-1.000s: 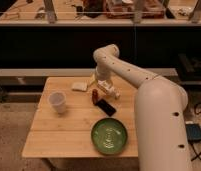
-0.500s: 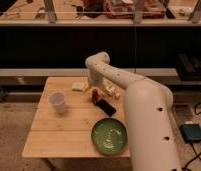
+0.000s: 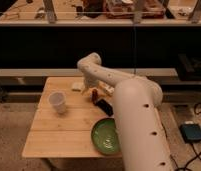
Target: Place the pepper in the ceramic cup
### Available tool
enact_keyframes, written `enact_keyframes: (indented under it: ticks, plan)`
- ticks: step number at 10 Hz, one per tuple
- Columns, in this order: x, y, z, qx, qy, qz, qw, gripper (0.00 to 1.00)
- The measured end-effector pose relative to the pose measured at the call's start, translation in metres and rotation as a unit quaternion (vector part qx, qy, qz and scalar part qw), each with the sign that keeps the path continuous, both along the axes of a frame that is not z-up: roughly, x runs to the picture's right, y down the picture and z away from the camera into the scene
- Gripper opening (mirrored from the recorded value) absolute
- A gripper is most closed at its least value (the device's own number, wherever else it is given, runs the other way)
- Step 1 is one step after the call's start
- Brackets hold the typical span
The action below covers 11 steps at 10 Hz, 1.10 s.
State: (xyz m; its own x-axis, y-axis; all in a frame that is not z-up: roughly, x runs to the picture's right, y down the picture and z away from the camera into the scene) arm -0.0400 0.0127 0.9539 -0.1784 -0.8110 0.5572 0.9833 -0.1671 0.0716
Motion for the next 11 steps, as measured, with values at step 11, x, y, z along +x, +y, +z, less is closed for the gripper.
enact_keyframes:
  ticks: [11]
  plan:
    - [0.054, 0.009, 0.039, -0.006, -0.045, 0.01, 0.9989, 0.8]
